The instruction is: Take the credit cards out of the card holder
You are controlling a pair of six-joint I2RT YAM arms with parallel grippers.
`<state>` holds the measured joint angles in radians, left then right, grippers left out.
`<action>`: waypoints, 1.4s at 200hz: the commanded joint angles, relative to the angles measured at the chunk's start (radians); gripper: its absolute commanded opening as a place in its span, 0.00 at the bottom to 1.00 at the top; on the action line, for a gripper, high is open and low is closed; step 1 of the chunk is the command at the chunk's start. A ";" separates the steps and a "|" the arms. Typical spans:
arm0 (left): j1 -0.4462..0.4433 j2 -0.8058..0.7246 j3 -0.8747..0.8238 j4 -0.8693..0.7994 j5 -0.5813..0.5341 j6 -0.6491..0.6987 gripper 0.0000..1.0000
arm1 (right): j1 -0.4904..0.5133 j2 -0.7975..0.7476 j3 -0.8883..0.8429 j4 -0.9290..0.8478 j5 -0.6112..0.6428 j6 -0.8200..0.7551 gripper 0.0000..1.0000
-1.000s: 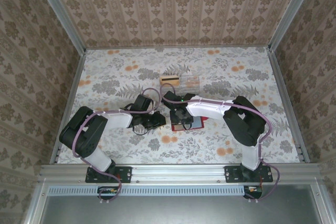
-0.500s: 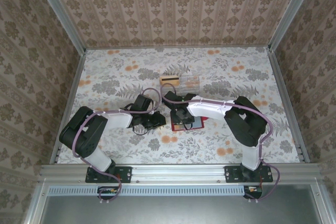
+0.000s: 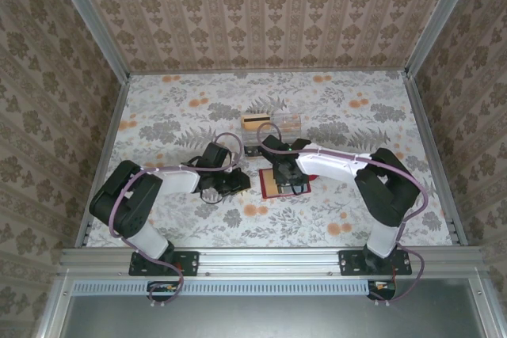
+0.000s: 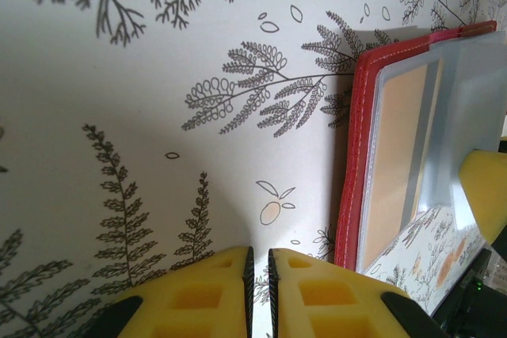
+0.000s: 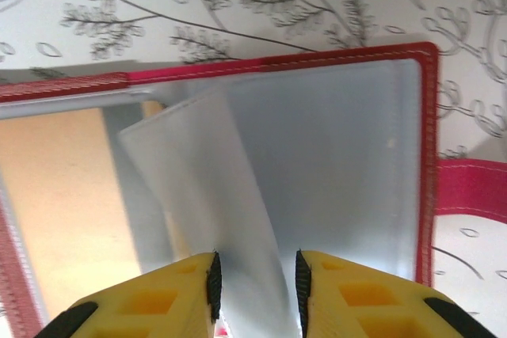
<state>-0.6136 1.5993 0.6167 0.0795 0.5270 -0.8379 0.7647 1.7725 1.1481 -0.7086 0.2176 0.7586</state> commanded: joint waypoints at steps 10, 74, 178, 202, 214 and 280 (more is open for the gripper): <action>0.008 -0.022 -0.003 -0.022 0.013 0.017 0.16 | -0.032 -0.064 -0.044 -0.058 0.062 -0.015 0.35; 0.002 -0.052 0.048 -0.083 0.017 0.045 0.16 | -0.080 -0.234 -0.122 0.051 -0.001 -0.081 0.37; -0.096 0.056 0.217 -0.199 -0.038 0.080 0.00 | -0.145 -0.183 -0.249 0.486 -0.490 -0.029 0.14; -0.116 0.086 0.238 -0.211 -0.047 0.083 0.00 | -0.178 -0.157 -0.268 0.513 -0.543 -0.025 0.15; -0.122 0.095 0.241 -0.216 -0.054 0.082 0.00 | -0.188 -0.143 -0.273 0.514 -0.560 -0.027 0.14; -0.135 0.149 0.249 -0.233 -0.064 0.071 0.00 | -0.235 -0.106 -0.322 0.551 -0.621 -0.027 0.16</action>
<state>-0.7399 1.7222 0.8455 -0.1257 0.4793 -0.7815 0.5430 1.6436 0.8429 -0.1837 -0.3458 0.7181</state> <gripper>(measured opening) 0.047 0.147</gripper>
